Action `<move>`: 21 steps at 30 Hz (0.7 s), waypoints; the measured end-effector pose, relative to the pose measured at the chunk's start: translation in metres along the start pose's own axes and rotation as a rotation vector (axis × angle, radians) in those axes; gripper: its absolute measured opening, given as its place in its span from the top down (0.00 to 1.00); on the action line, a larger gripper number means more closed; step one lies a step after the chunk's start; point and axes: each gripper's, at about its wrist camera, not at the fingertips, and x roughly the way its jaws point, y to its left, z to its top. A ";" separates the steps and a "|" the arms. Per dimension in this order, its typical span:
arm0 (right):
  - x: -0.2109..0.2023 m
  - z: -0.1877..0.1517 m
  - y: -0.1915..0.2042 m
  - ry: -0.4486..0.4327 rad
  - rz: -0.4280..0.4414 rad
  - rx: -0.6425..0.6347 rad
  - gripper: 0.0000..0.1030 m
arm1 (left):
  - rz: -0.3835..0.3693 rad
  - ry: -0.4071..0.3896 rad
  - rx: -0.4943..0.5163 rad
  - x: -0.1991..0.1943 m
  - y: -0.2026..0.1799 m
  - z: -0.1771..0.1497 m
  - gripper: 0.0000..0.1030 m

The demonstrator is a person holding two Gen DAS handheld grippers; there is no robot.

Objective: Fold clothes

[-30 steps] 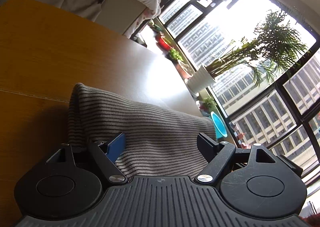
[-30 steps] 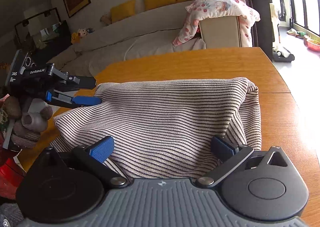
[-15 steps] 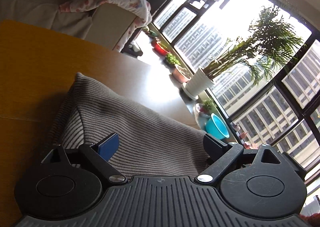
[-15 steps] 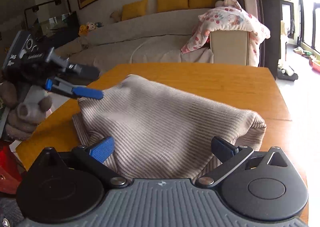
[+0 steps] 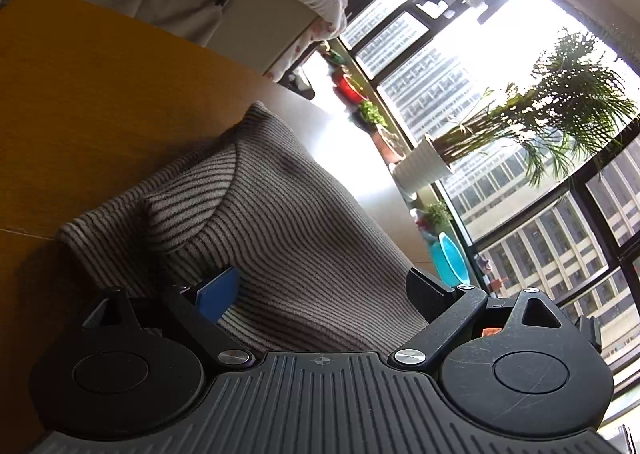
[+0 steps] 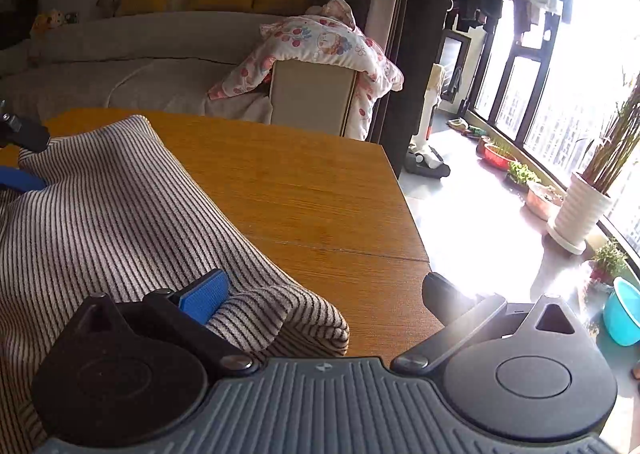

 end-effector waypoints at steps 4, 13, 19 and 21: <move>-0.022 -0.002 0.022 0.008 0.095 -0.052 0.00 | 0.036 -0.029 0.003 0.017 0.001 0.019 0.08; -0.042 0.012 0.020 -0.030 0.327 0.012 0.00 | -0.009 -0.008 0.057 -0.025 -0.026 -0.014 0.07; -0.020 0.014 0.044 -0.021 0.205 -0.080 0.00 | -0.148 0.095 0.070 -0.034 -0.038 -0.057 0.04; -0.022 0.008 0.053 -0.037 0.185 -0.125 0.00 | -0.124 0.127 0.051 -0.024 -0.030 -0.064 0.04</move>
